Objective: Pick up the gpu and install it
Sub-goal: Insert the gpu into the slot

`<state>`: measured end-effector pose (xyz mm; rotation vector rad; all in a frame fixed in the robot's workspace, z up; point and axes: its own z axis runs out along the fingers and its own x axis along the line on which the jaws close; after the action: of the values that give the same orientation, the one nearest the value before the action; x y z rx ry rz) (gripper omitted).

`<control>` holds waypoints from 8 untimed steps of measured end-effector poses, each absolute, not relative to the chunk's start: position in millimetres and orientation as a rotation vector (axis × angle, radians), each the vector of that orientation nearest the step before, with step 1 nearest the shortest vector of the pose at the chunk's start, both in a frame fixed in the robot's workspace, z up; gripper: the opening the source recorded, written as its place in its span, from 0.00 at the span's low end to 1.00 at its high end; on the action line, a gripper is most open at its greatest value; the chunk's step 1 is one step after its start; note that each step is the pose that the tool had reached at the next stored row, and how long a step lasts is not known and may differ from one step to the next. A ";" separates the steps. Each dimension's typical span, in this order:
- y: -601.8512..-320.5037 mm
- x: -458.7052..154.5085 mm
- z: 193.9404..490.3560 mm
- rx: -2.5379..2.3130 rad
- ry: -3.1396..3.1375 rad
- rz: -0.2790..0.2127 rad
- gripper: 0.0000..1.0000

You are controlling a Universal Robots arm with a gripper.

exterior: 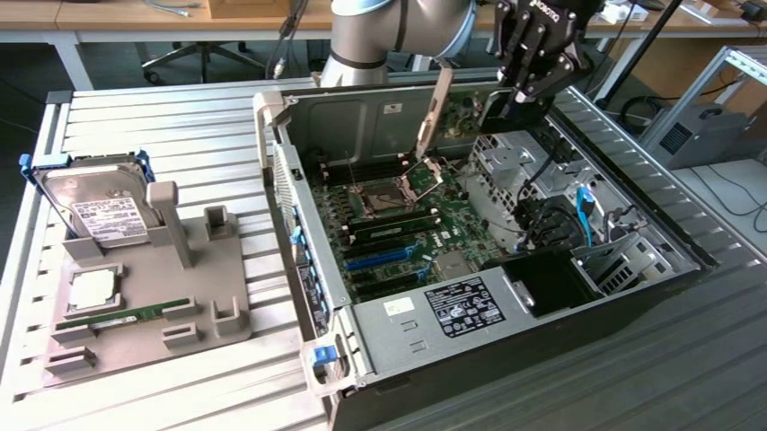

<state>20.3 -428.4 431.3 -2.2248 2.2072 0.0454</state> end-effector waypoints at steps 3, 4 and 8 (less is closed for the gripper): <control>-428.4 19.1 429.9 -2.222 2.210 0.045 0.27; -428.4 18.7 429.4 -2.220 2.211 0.045 0.27; -428.4 17.6 428.5 -2.218 2.214 0.045 0.27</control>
<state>17.6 -428.4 428.5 -2.2180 2.2138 0.0454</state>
